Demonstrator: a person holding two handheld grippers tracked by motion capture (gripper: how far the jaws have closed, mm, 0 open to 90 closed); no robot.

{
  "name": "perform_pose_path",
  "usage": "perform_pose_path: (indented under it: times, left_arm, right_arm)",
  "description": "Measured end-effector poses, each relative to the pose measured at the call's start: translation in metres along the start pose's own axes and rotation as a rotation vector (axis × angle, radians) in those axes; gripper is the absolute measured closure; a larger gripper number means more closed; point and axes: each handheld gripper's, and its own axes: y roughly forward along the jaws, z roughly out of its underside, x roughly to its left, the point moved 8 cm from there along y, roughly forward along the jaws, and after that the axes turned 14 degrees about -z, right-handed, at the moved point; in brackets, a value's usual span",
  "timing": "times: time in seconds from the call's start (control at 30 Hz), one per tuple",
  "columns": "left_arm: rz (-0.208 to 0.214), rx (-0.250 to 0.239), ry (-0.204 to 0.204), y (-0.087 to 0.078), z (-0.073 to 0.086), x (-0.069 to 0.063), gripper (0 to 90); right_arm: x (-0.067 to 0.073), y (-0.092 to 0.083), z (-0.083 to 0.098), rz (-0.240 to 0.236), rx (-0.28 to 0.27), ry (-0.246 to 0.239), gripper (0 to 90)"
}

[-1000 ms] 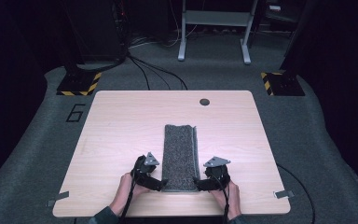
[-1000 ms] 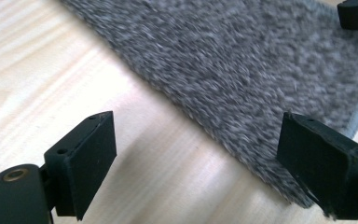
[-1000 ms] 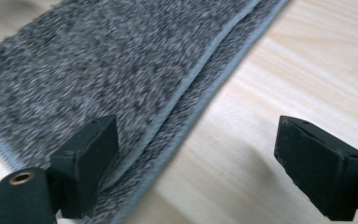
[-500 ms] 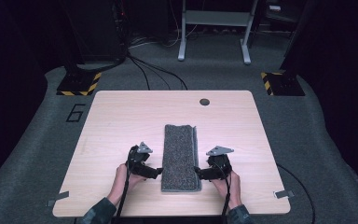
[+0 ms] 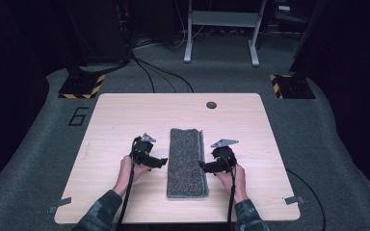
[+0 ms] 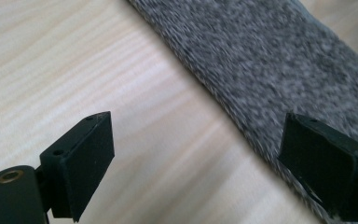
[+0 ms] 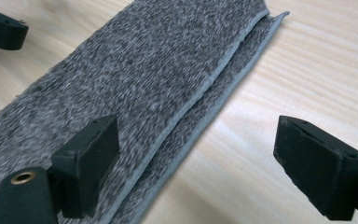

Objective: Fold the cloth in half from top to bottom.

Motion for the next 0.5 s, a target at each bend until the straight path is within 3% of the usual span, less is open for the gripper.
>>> perform_pose_path:
  times: [0.5]
  left_arm:
    - [-0.021,0.019,-0.050,0.039,-0.039,0.017,12.0]
  right_arm:
    - [-0.024,0.019,-0.031,-0.008,0.023,0.039,14.9]
